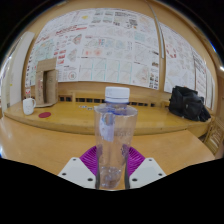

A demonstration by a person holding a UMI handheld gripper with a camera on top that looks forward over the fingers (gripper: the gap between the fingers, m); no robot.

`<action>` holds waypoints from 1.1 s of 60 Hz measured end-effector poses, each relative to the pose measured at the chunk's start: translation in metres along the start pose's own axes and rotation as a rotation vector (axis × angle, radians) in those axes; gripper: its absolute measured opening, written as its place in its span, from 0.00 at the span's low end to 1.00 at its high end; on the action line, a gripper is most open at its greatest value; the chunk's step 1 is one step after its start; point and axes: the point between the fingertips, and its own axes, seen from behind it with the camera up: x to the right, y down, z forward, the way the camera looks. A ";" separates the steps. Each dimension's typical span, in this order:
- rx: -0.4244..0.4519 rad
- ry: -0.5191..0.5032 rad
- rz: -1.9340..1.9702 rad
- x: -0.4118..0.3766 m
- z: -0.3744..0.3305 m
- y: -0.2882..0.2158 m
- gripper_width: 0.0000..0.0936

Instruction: Pour water

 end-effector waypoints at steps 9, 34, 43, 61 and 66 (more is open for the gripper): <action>-0.008 0.017 -0.009 0.000 -0.005 -0.005 0.35; 0.089 0.315 -0.295 0.006 0.002 -0.152 0.35; 0.135 0.480 -0.604 -0.030 0.016 -0.269 0.34; 0.279 0.556 -1.439 -0.246 0.086 -0.425 0.35; 0.271 0.499 -1.652 -0.310 0.113 -0.416 0.34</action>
